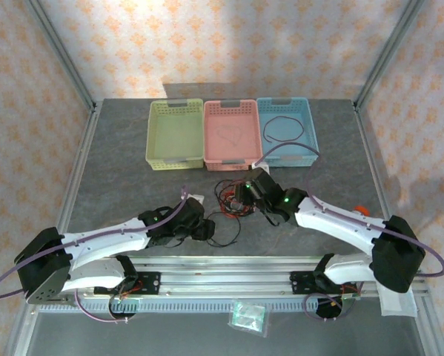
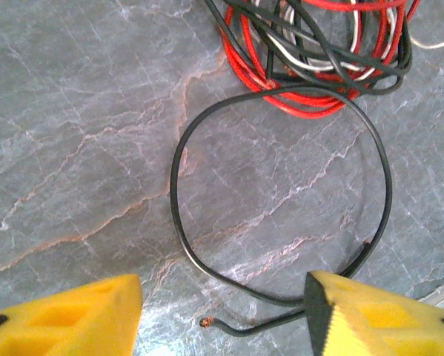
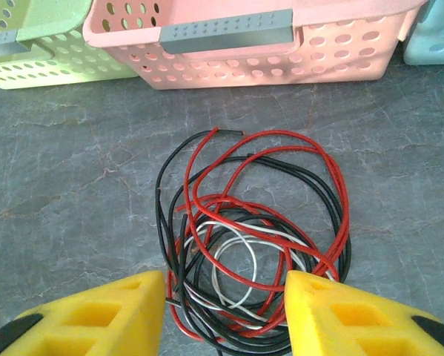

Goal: Untangle the cables

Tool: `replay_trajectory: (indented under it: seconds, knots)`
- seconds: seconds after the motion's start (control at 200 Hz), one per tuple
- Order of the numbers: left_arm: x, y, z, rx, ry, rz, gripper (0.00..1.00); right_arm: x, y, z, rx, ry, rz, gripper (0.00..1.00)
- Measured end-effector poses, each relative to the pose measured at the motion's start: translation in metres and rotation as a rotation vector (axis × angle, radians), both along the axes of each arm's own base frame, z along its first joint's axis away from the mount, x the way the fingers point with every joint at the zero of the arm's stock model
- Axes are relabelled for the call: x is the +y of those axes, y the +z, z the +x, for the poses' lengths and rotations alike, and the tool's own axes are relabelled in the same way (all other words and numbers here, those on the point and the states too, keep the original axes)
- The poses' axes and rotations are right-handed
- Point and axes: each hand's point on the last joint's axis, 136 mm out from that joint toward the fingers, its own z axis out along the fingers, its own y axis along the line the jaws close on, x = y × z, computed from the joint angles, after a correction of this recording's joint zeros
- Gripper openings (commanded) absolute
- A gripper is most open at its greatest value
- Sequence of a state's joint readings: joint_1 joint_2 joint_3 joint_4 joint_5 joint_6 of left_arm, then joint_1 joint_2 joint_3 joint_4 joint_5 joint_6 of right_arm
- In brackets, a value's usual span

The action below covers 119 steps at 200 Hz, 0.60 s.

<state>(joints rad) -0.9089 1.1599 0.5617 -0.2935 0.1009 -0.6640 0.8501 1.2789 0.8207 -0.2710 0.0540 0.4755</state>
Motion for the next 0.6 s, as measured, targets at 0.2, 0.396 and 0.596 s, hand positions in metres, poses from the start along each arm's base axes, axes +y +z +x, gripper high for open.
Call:
replay_trajectory:
  seconds: [0.2, 0.396, 0.596]
  knots:
    - [0.005, -0.007, -0.003, 0.018, 0.011, 0.020, 0.43, 0.004, 0.005, 0.003, -0.025, 0.002, 0.030, 0.47]
    - [0.007, -0.016, -0.004, 0.031, 0.015, 0.052, 0.34, 0.007, 0.012, -0.002, -0.054, 0.034, 0.089, 0.54]
    - [0.013, -0.024, 0.000, 0.022, 0.037, 0.097, 0.27, 0.014, 0.021, -0.001, -0.079, 0.053, 0.131, 0.54]
